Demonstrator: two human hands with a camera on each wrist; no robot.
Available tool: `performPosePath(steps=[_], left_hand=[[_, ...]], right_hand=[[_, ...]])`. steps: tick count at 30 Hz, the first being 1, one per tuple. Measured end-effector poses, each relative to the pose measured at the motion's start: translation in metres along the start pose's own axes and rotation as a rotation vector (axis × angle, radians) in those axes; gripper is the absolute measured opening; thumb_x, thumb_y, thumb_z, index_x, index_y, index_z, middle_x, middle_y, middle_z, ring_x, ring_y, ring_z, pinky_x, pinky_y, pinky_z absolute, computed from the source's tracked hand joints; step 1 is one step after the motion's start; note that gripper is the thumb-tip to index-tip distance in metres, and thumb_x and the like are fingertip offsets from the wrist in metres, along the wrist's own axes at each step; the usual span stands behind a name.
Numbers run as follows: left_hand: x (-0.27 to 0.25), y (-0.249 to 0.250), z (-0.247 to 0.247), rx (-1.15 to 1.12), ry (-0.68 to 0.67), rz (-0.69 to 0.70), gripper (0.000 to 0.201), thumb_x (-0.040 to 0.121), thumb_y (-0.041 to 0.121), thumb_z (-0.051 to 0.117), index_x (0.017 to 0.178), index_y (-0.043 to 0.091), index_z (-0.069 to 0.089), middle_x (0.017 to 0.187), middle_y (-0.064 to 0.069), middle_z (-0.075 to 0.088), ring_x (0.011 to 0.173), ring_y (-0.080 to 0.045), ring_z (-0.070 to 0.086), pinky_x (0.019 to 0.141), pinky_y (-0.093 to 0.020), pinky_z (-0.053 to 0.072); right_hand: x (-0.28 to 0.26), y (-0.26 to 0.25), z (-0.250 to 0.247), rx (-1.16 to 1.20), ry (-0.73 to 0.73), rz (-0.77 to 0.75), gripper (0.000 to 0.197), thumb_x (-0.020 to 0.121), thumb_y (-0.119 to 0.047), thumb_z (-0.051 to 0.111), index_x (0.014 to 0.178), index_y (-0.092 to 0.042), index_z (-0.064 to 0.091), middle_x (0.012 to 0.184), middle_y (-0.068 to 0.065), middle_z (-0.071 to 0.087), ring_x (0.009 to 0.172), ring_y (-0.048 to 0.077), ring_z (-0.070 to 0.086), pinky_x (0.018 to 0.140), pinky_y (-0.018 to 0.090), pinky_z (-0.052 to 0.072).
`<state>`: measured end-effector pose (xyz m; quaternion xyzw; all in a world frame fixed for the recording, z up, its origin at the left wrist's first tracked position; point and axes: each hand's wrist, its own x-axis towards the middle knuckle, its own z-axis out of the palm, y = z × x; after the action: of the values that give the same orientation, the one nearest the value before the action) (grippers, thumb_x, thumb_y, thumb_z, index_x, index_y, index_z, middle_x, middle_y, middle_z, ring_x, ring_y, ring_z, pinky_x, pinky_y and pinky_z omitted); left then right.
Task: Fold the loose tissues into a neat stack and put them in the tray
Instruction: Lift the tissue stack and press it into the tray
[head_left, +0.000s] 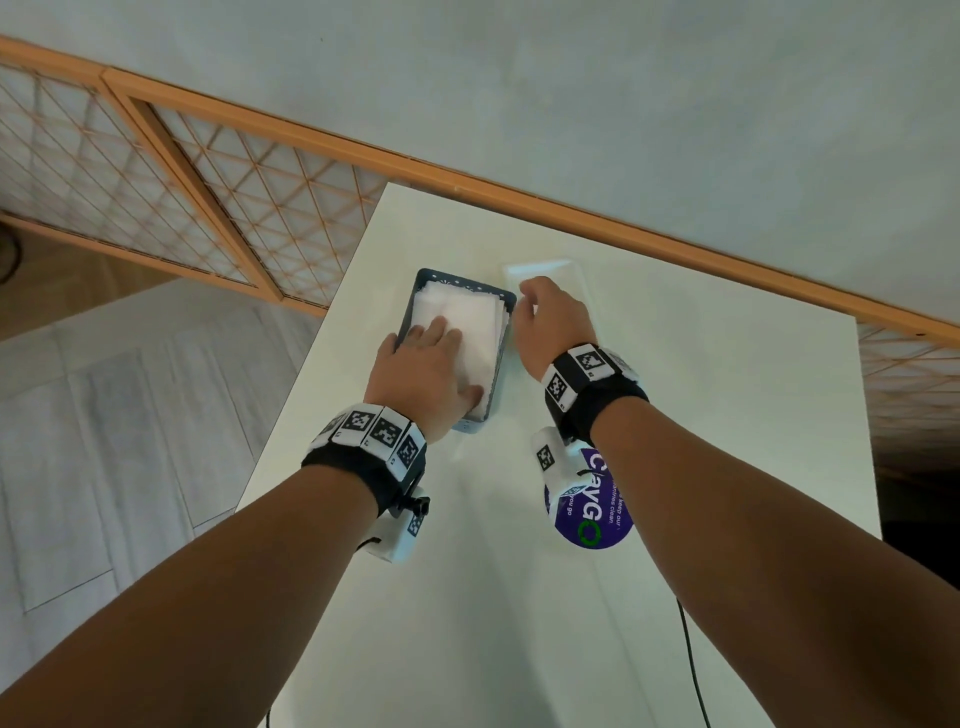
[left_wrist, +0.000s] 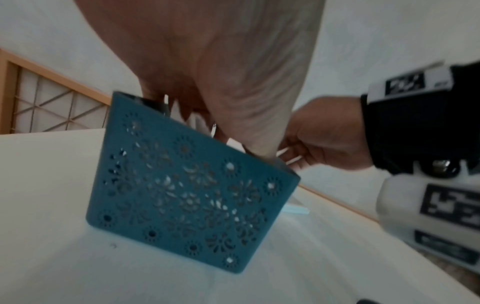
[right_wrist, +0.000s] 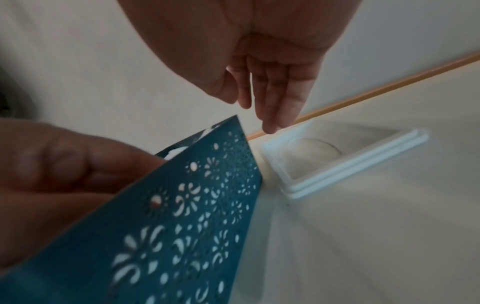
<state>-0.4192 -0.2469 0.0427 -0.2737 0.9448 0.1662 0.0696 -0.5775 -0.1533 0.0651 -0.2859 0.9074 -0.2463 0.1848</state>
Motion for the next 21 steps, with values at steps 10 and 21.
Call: performPosePath(steps=[10,21], left_hand=[[-0.076,-0.012,-0.009,-0.371,0.298,-0.029,0.038,0.099,0.03,0.066,0.134,0.016,0.065,0.146,-0.001,0.058,0.13,-0.019,0.055,0.109,-0.036,0.049],[-0.095,-0.022,0.005,-0.512,0.289,-0.119,0.03,0.1,0.028,0.066,0.129,0.025,0.063,0.142,0.014,0.052,0.068,-0.009,0.048,0.08,-0.022,0.045]], right_hand=[[0.015,0.064,0.006,-0.56,-0.21,-0.018,0.04,0.102,-0.014,0.051,0.141,-0.015,0.056,0.143,0.01,0.048,0.13,0.032,0.047,0.104,0.043,0.048],[0.002,0.071,0.026,-0.646,-0.168,-0.144,0.03,0.095,-0.019,0.06,0.126,-0.019,0.059,0.127,0.006,0.054,0.115,0.028,0.052,0.092,0.039,0.047]])
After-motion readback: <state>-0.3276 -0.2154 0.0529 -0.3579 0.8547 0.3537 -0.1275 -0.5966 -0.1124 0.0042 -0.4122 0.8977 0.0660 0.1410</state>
